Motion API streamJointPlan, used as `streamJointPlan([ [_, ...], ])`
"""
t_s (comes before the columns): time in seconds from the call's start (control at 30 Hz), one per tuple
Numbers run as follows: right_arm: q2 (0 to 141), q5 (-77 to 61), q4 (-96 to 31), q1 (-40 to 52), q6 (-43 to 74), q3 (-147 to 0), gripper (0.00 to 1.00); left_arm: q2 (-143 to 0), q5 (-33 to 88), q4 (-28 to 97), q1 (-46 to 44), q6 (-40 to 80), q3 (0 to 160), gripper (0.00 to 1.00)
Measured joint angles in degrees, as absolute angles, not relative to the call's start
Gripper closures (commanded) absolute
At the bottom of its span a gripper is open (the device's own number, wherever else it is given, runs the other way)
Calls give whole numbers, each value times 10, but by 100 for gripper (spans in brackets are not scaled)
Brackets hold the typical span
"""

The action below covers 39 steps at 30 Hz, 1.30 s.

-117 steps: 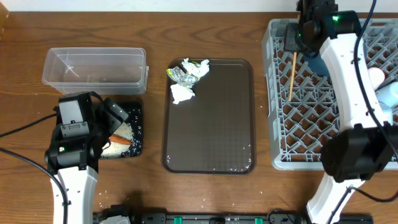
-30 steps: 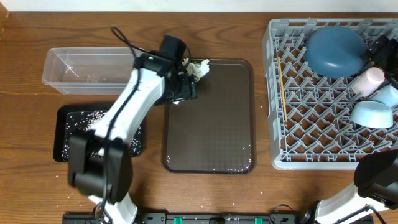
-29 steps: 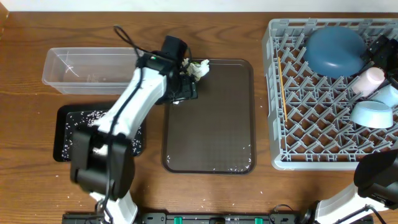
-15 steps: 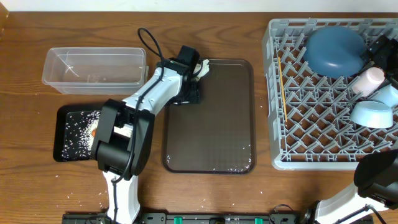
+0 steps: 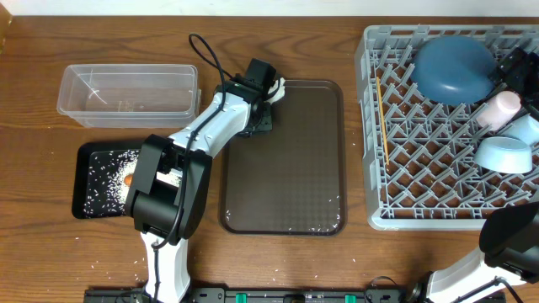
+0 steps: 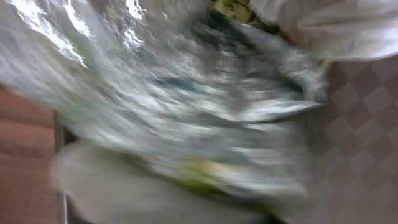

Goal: Sort waste into correct bins and load items into the dishwasher rack
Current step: 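Reach the left gripper to the white wrapper and grasp it, then carry the white wrapper left and drop it into the clear container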

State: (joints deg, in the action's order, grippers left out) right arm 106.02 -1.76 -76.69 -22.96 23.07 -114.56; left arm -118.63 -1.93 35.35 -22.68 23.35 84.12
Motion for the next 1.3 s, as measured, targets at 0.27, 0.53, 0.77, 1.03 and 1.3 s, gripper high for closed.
streamJointPlan([
  [0.27,1060,-18,-767,-230,231,-1146,1,-1171,-19,404,-229,232,841,94],
  [0.53,1060,-18,-767,-230,231,-1146,1,-1016,-32,440,-235,247,840,94],
  [0.77,1060,-18,-767,-230,231,-1146,1,-933,-126,429,-231,253,841,94],
  [1.03,1060,-18,-767,-230,231,-1146,1,-933,-173,418,-163,269,841,94],
  [1.3,1060,-18,-767,-230,231,-1146,1,-935,-186,400,-70,286,840,67],
])
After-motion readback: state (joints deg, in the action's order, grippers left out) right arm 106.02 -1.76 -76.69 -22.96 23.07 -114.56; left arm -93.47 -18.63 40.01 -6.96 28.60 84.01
